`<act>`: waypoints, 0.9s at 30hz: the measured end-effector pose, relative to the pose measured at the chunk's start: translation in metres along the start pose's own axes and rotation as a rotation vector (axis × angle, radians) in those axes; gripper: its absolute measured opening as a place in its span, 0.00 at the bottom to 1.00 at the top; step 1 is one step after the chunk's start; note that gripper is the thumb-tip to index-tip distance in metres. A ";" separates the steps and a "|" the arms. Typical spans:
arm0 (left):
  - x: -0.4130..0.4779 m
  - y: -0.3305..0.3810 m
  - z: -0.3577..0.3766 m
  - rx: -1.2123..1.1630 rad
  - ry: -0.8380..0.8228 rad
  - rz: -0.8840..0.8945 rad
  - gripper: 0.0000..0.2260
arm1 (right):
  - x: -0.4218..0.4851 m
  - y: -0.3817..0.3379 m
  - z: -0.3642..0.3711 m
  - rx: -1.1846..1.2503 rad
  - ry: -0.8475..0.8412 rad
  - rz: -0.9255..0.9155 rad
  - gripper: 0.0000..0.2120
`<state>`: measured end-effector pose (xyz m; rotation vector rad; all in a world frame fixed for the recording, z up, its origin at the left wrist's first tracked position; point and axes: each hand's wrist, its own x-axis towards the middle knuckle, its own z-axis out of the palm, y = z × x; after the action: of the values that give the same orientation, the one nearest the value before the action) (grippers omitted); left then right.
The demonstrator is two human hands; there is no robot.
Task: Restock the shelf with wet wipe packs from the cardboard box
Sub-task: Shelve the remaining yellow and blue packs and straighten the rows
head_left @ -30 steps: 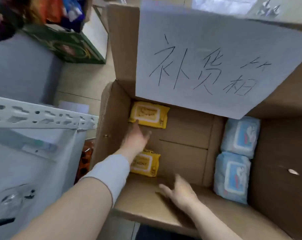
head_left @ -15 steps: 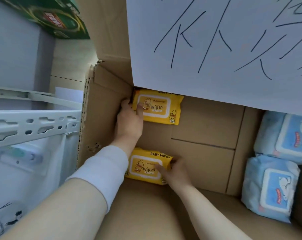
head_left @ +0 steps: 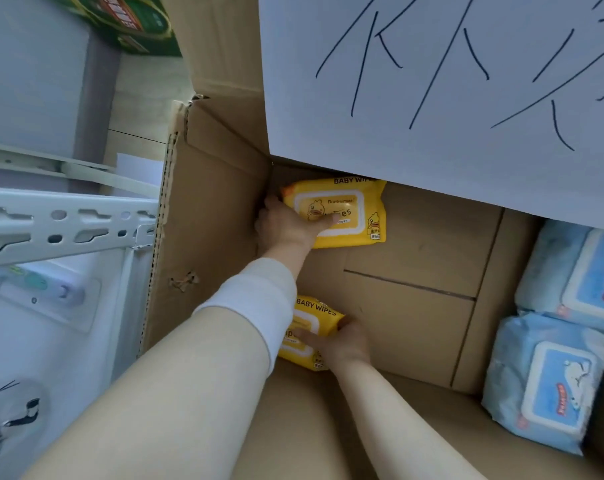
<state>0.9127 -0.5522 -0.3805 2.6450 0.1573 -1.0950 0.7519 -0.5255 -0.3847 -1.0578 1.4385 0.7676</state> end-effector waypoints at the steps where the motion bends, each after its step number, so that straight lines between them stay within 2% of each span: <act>1: 0.001 -0.001 -0.001 -0.038 -0.037 0.004 0.45 | -0.002 0.001 -0.001 0.032 -0.022 0.004 0.38; 3: 0.001 -0.001 -0.004 -0.151 -0.100 0.043 0.41 | -0.008 0.004 -0.004 0.075 -0.039 -0.017 0.32; 6: -0.001 0.000 -0.012 -0.295 -0.117 0.121 0.41 | -0.022 0.007 -0.021 0.093 -0.042 -0.069 0.19; 10: -0.007 -0.002 -0.025 -0.392 -0.177 0.093 0.27 | -0.040 0.017 -0.056 0.259 -0.026 -0.135 0.11; 13: -0.019 -0.005 -0.038 -0.475 -0.164 0.082 0.24 | -0.058 0.019 -0.084 0.382 -0.050 -0.149 0.10; 16: -0.049 -0.006 -0.056 -0.561 -0.107 0.066 0.22 | -0.080 0.019 -0.113 0.359 -0.035 -0.228 0.10; 19: -0.095 -0.010 -0.077 -0.676 -0.057 0.073 0.21 | -0.115 0.022 -0.144 0.280 0.050 -0.331 0.18; 27: -0.288 -0.070 -0.164 -0.945 0.007 0.139 0.36 | -0.266 0.055 -0.205 0.109 -0.040 -0.517 0.18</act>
<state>0.8062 -0.4360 -0.0809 1.7763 0.3757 -0.7042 0.6096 -0.6422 -0.0983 -1.2505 1.0879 0.3314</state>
